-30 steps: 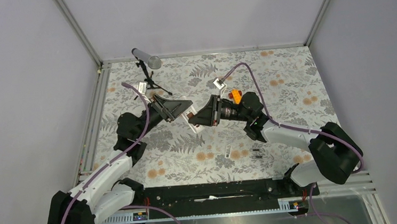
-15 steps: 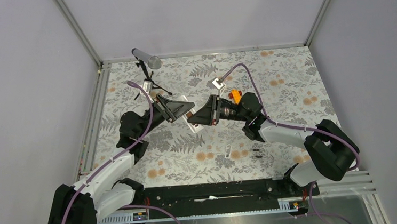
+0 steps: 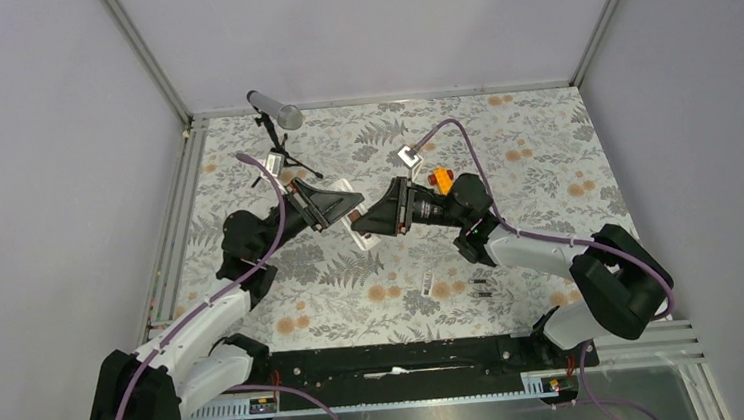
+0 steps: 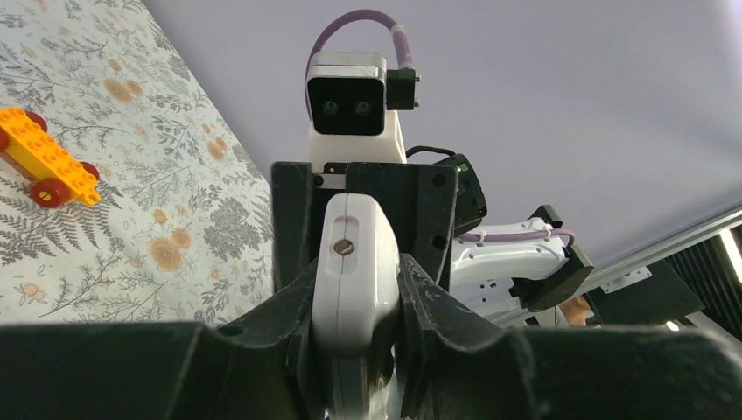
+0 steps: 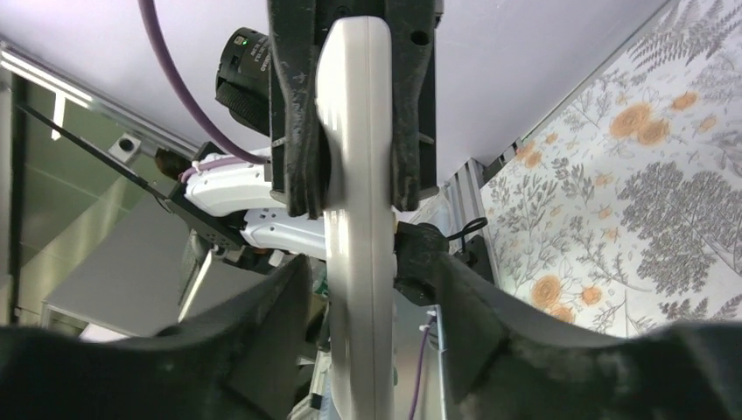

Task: Load the batteries into the remote control
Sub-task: Adjust the remote control.

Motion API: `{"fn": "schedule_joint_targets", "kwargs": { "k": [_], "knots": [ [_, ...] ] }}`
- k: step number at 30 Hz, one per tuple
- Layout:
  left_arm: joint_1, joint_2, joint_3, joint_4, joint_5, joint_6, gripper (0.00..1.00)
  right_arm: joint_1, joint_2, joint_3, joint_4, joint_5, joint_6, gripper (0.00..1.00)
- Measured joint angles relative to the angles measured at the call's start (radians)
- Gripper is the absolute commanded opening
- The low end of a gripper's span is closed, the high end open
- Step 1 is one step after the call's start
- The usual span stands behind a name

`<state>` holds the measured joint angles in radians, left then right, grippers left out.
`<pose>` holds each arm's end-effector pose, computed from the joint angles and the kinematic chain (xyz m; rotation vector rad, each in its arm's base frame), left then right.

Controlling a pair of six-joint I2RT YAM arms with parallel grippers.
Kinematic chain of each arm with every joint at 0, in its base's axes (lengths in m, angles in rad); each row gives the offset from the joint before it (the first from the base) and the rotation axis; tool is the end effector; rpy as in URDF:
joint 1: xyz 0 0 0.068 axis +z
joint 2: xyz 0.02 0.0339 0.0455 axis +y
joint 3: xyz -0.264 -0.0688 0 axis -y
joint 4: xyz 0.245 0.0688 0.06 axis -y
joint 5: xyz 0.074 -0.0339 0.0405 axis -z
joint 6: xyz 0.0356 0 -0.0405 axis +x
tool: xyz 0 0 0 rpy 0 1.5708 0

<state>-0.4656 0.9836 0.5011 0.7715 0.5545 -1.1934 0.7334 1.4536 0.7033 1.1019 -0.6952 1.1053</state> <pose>0.1869 -0.1149 0.3025 0.0009 1.5572 -1.7182 0.2109 0.2207 0.2874 -0.4616 1.5319 1.9292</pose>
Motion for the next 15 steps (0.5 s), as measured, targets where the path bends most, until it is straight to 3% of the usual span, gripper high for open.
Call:
{"fn": "schedule_joint_targets", "kwargs": {
  "k": [3,10,12,15],
  "knots": [
    [0.010,-0.011,0.000,-0.031,0.011,0.024,0.00,-0.011,-0.002,0.000,-0.051,-0.006,-0.019,0.88],
    [0.053,-0.036,0.069,-0.272,0.044,0.199,0.00,-0.133,-0.198,-0.029,-0.409,0.082,-0.154,0.90],
    [0.056,-0.035,0.092,-0.328,0.059,0.239,0.00,-0.148,-0.261,-0.026,-0.487,0.103,-0.212,0.94],
    [0.058,-0.022,0.113,-0.350,0.107,0.257,0.00,-0.148,-0.281,-0.011,-0.507,0.016,-0.271,0.97]
  ]
}}
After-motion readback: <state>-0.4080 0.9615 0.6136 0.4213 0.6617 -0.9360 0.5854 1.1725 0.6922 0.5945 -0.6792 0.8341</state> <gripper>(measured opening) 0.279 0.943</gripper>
